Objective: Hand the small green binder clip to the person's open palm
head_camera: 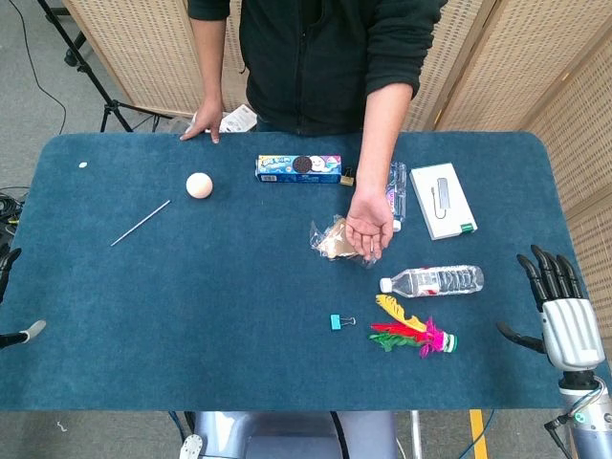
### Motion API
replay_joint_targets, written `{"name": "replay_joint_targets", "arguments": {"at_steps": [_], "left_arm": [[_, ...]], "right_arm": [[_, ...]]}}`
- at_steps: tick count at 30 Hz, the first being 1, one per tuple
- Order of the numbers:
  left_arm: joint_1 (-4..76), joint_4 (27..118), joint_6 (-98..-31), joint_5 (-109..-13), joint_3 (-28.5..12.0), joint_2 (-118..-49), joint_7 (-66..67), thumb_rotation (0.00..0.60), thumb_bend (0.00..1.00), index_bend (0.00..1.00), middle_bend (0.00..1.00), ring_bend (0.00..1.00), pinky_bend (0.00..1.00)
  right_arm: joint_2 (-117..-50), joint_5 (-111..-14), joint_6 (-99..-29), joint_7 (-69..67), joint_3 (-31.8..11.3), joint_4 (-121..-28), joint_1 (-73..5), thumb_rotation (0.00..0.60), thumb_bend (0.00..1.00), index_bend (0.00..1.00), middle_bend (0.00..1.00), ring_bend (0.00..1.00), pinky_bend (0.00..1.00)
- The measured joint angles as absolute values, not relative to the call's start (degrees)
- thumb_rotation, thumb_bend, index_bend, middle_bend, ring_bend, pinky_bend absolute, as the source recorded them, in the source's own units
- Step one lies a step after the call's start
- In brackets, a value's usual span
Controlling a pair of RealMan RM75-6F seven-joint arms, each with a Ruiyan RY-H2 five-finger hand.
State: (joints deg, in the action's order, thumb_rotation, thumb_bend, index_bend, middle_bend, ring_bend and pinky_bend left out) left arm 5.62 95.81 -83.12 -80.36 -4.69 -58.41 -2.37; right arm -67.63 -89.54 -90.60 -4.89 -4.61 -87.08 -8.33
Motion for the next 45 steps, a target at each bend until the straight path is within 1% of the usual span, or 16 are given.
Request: {"name": "replay_joint_targets", "arguments": {"at_steps": [4, 5, 6, 8, 10, 13, 15, 17, 19, 21, 24, 29, 36, 45], "left_arm": [[5.6, 95.8, -83.1, -80.4, -4.6, -58.4, -2.2, 0.600, 0.00, 0.00, 0.00, 0.00, 0.00], [5.6, 95.8, -83.1, -80.4, -4.6, -58.5, -2.2, 0.600, 0.00, 0.00, 0.00, 0.00, 0.00], [5.6, 95.8, -83.1, -80.4, -4.7, -58.5, -2.2, 0.600, 0.00, 0.00, 0.00, 0.00, 0.00], [5.6, 95.9, -83.1, -80.4, -4.7, -58.5, -2.1, 0.600, 0.00, 0.00, 0.00, 0.00, 0.00], [5.7, 95.9, -82.9, -80.2, -4.7, -58.6, -2.0, 0.600, 0.00, 0.00, 0.00, 0.00, 0.00], [5.7, 95.8, -82.8, -79.9, -4.8, -58.6, -1.9, 0.600, 0.00, 0.00, 0.00, 0.00, 0.00], [5.8, 95.8, -82.7, -79.6, -4.9, -58.6, -1.9, 0.600, 0.00, 0.00, 0.00, 0.00, 0.00], [5.8, 95.9, -82.5, -79.6, -5.0, -58.5, -1.9, 0.600, 0.00, 0.00, 0.00, 0.00, 0.00], [5.9, 95.8, -82.2, -79.3, -5.1, -58.5, -1.9, 0.600, 0.00, 0.00, 0.00, 0.00, 0.00], [6.1, 95.8, -81.8, -78.9, -5.1, -58.5, -2.0, 0.600, 0.00, 0.00, 0.00, 0.00, 0.00], [6.3, 95.7, -81.3, -78.6, -5.2, -58.4, -2.3, 0.600, 0.00, 0.00, 0.00, 0.00, 0.00], [6.4, 95.6, -81.1, -78.4, -5.4, -58.2, -2.9, 0.600, 0.00, 0.00, 0.00, 0.00, 0.00], [6.5, 95.5, -80.7, -78.6, -5.3, -57.8, -3.8, 0.600, 0.00, 0.00, 0.00, 0.00, 0.00], [6.5, 95.4, -80.5, -78.7, -5.2, -57.5, -4.5, 0.600, 0.00, 0.00, 0.00, 0.00, 0.00]], "right_arm": [[-67.7, -89.8, -90.4, -4.6, -4.6, -87.2, -8.3, 0.600, 0.00, 0.04, 0.00, 0.00, 0.00], [-67.7, -89.9, -90.3, -4.6, -4.5, -87.2, -8.3, 0.600, 0.00, 0.05, 0.00, 0.00, 0.00], [-67.7, -90.0, -90.3, -4.6, -4.5, -87.3, -8.3, 0.600, 0.00, 0.07, 0.00, 0.00, 0.00], [-67.9, -90.5, -89.7, -4.9, -4.1, -87.7, -8.4, 0.600, 0.00, 0.15, 0.00, 0.00, 0.00], [-68.2, -92.1, -88.5, -6.0, -3.1, -88.1, -9.0, 0.600, 0.00, 0.20, 0.00, 0.00, 0.00], [-69.4, -94.8, -85.9, -8.3, -1.6, -88.3, -10.4, 0.600, 0.00, 0.26, 0.00, 0.00, 0.00], [-70.7, -96.1, -84.5, -8.5, -1.1, -88.1, -11.5, 0.600, 0.05, 0.29, 0.00, 0.00, 0.00], [-72.0, -97.0, -83.1, -7.2, -0.9, -87.8, -12.5, 0.600, 0.17, 0.32, 0.00, 0.00, 0.00], [-73.5, -97.4, -81.5, -4.6, -0.8, -87.9, -13.5, 0.600, 0.24, 0.33, 0.00, 0.00, 0.00], [-75.0, -97.5, -79.7, -1.5, -0.9, -88.3, -14.5, 0.600, 0.26, 0.33, 0.00, 0.00, 0.00], [-77.8, -96.8, -75.4, 4.4, -1.3, -89.4, -16.5, 0.600, 0.26, 0.34, 0.00, 0.00, 0.00], [-82.7, -92.9, -68.8, 12.5, -2.6, -91.5, -19.7, 0.600, 0.26, 0.33, 0.00, 0.00, 0.00], [-87.3, -88.2, -64.9, 18.4, -4.0, -91.8, -21.9, 0.600, 0.26, 0.34, 0.00, 0.00, 0.00], [-92.2, -83.3, -61.7, 23.6, -5.3, -88.7, -24.4, 0.600, 0.26, 0.34, 0.00, 0.00, 0.00]]}}
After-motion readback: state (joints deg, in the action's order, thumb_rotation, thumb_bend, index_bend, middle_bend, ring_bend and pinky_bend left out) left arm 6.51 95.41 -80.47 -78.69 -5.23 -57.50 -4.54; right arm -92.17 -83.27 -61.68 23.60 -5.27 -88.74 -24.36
